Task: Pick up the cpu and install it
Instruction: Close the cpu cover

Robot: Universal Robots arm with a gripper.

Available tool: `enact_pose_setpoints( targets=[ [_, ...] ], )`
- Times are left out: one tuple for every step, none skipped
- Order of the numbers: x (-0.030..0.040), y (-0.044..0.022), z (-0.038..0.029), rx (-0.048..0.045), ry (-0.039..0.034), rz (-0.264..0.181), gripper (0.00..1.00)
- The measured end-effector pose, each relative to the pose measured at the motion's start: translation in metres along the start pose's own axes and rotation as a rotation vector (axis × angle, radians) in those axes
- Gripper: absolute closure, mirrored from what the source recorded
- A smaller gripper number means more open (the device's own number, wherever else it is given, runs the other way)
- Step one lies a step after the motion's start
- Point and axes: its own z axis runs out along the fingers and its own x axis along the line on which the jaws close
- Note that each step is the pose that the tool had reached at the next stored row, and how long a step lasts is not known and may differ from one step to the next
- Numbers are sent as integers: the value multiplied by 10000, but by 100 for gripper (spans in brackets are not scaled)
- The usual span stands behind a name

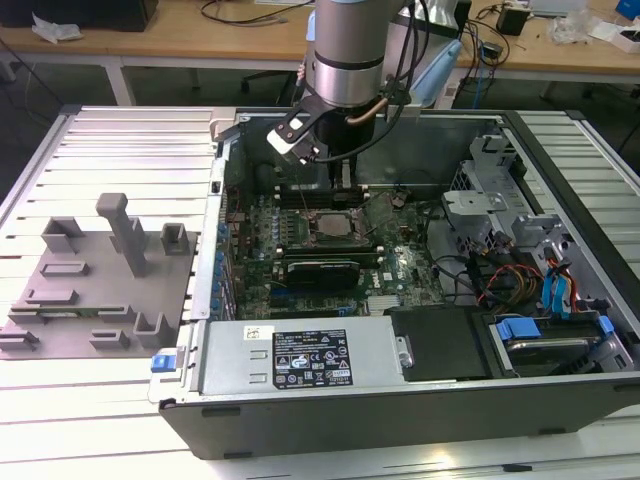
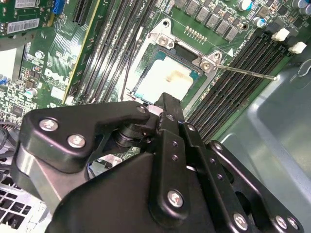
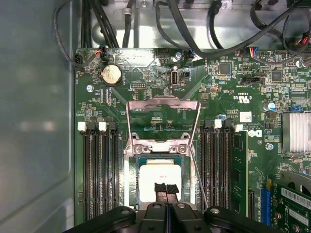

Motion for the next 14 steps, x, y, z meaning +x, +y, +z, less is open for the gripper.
enact_pose_setpoints(
  targets=[
    [0, 0, 0, 0, -1, 0, 89],
    [0, 0, 0, 0, -1, 0, 89],
    [0, 0, 0, 0, -1, 0, 89],
    [0, 0, 0, 0, -2, 0, 89],
    [0, 0, 0, 0, -2, 0, 89],
    [0, 0, 0, 0, -2, 0, 89],
    [0, 0, 0, 0, -2, 0, 89],
    [0, 0, 0, 0, -2, 0, 89],
    [0, 0, 0, 0, -2, 0, 89],
    [0, 0, 0, 1, -2, -1, 89],
    [0, 0, -4, 1, -3, 0, 89],
    [0, 1, -11, 1, -4, 0, 89],
    [-1, 1, -30, 0, -2, 0, 89],
    [-2, 2, -61, -1, -2, 1, 89]
  ],
)
